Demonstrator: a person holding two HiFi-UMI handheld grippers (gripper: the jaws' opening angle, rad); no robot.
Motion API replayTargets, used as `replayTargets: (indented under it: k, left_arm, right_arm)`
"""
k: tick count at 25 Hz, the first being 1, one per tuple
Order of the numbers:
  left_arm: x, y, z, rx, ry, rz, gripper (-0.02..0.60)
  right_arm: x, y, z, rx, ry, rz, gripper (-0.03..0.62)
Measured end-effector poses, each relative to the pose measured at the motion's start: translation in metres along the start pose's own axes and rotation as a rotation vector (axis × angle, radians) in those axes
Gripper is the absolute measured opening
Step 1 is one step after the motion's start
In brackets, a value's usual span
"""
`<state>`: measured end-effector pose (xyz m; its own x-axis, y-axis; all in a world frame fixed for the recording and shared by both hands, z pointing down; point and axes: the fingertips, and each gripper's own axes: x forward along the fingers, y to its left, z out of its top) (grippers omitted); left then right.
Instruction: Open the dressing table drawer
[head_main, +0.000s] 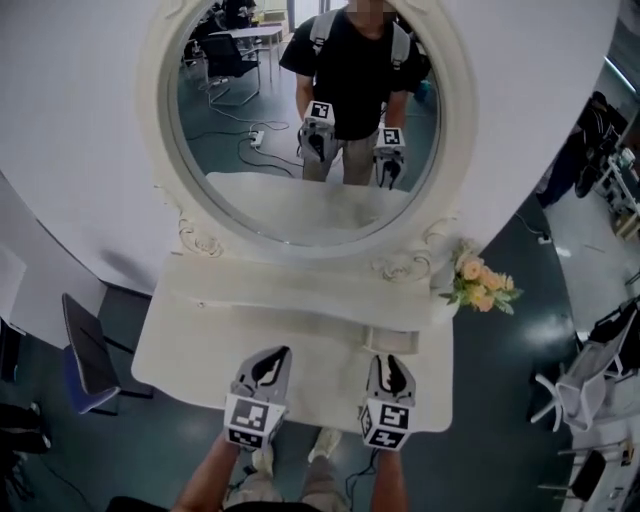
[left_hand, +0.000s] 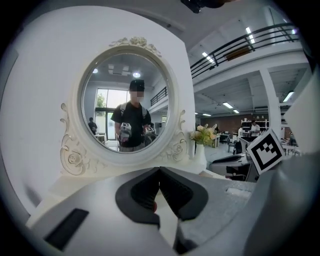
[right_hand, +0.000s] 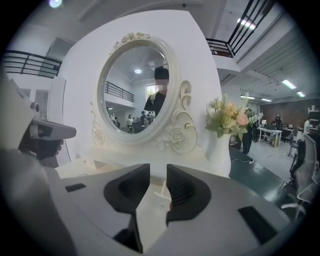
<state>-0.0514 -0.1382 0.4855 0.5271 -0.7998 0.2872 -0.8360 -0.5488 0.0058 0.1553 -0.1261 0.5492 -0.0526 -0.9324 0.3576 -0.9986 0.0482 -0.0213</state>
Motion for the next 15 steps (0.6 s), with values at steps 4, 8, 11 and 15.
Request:
replayTargets:
  k: [4,8,11,15]
  left_arm:
    - [-0.024,0.011,0.016,0.017,-0.024,0.012,0.003]
    - [-0.048,0.022,0.030,0.025,-0.050,0.020,0.003]
    - [-0.064,0.030,0.037,0.036,-0.067,0.024,0.003]
    - [-0.086,0.038,0.045,0.047,-0.088,0.023,0.003]
  right_arm:
    - [-0.020,0.022,0.029,-0.009,-0.044,0.004,0.101]
    - [-0.040,0.045,0.052,-0.021,-0.079,0.010,0.094]
    - [-0.056,0.062,0.066,-0.031,-0.109,0.010,0.086]
    - [-0.077,0.086,0.083,-0.039,-0.145,0.011,0.078]
